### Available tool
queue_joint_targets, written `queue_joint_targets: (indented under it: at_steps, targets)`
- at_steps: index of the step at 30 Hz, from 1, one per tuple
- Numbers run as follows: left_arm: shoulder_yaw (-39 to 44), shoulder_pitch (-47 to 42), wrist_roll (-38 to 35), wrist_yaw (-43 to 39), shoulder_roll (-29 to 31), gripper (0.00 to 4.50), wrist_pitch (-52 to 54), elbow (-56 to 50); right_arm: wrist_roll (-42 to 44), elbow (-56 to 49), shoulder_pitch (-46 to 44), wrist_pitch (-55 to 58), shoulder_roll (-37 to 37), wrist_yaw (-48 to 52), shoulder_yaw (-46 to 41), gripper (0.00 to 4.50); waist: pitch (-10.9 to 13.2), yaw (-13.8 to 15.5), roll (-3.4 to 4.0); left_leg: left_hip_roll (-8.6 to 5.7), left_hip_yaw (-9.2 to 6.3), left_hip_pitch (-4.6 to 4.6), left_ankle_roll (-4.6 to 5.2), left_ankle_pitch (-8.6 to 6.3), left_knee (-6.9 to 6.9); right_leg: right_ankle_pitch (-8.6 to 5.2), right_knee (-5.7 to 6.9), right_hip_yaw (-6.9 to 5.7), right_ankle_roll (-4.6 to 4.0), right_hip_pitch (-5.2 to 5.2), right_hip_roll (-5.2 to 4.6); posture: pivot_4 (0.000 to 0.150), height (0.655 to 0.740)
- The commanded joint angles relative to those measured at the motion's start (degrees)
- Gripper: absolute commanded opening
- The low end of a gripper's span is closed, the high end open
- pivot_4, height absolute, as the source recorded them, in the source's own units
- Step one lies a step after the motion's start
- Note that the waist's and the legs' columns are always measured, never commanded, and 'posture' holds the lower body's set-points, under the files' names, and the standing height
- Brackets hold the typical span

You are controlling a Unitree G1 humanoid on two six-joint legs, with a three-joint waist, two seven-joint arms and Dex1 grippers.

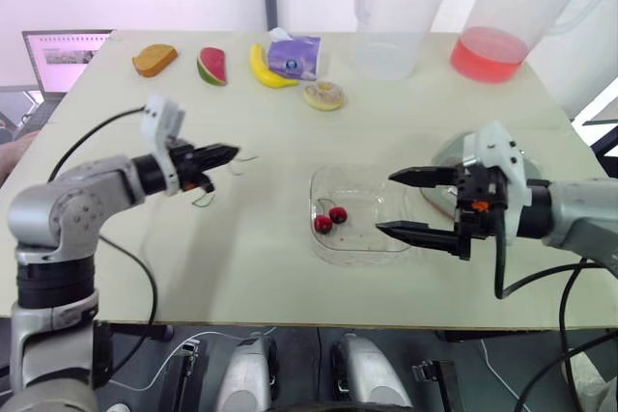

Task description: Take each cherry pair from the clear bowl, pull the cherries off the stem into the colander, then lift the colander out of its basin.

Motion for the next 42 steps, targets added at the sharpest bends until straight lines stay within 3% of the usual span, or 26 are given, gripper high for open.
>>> queue_joint_targets:
  at_steps: [1, 16, 19, 26, 32, 37, 42]
  targets:
    - [3.2, 1.3, 0.6, 0.6, 0.7, 0.00, -2.4, 1.4, -0.7, -0.8, -0.5, -2.0, -0.7, 0.3, 0.2, 4.45, 0.0, 0.3, -0.06, -0.01, 0.00, -0.02, 0.01, 0.00, 0.00, 0.00, -0.01, -0.02, 0.00, 0.01, -0.03, 0.150, 0.7400]
    - [1.7, 6.0, 5.3, 0.1, -1.8, 0.00, -10.5, 11.4, -0.7, -1.2, 0.4, -2.8, -0.4, -2.2, 0.6, 4.45, 0.0, 0.1, -0.07, -0.01, -0.01, -0.01, 0.03, -0.02, 0.00, 0.01, -0.03, -0.08, -0.01, 0.03, -0.14, 0.150, 0.7400]
    - [1.5, 5.9, 6.0, 0.2, -2.0, 0.92, -11.3, 11.9, -0.6, -1.3, 0.5, -2.9, -0.7, -2.6, 0.6, 4.50, 0.0, 0.1, -0.07, -0.01, -0.01, 0.00, 0.03, -0.03, 0.00, 0.01, -0.03, -0.08, -0.01, 0.04, -0.15, 0.150, 0.7400]
    - [1.8, 4.7, 7.4, 0.9, -1.7, 4.44, -13.4, 13.2, 0.3, -1.5, 0.5, -2.6, -0.7, -3.3, 0.3, 4.50, 0.0, 0.1, -0.08, -0.01, -0.01, -0.01, 0.03, -0.03, 0.00, 0.01, -0.03, -0.08, -0.01, 0.04, -0.16, 0.150, 0.7400]
    - [1.3, 3.3, 9.2, -0.5, -0.6, 4.44, -17.3, 13.1, 1.1, -1.6, 0.9, -2.5, -1.0, -3.9, -0.2, 4.50, 0.0, 0.1, -0.08, -0.01, -0.01, -0.01, 0.04, -0.03, 0.00, 0.01, -0.03, -0.09, -0.01, 0.04, -0.16, 0.150, 0.7400]
    - [-1.4, -0.6, 9.9, -4.7, 0.7, 4.44, -22.4, 6.0, 1.7, -1.5, 1.6, -1.9, -1.7, -4.7, -1.2, 4.50, 0.0, 0.4, -0.09, -0.03, -0.02, -0.02, 0.04, -0.03, 0.00, 0.01, -0.04, -0.10, -0.02, 0.05, -0.18, 0.150, 0.7400]
    - [-5.9, -3.7, 4.2, -17.0, 4.4, 4.44, -22.2, -7.3, 3.3, -1.1, 1.1, 0.2, -2.9, -6.1, -1.6, 4.50, 0.0, 0.0, -0.10, -0.05, 0.00, -0.02, 0.06, -0.05, 0.00, 0.01, -0.08, -0.10, -0.01, 0.08, -0.20, 0.150, 0.7400]
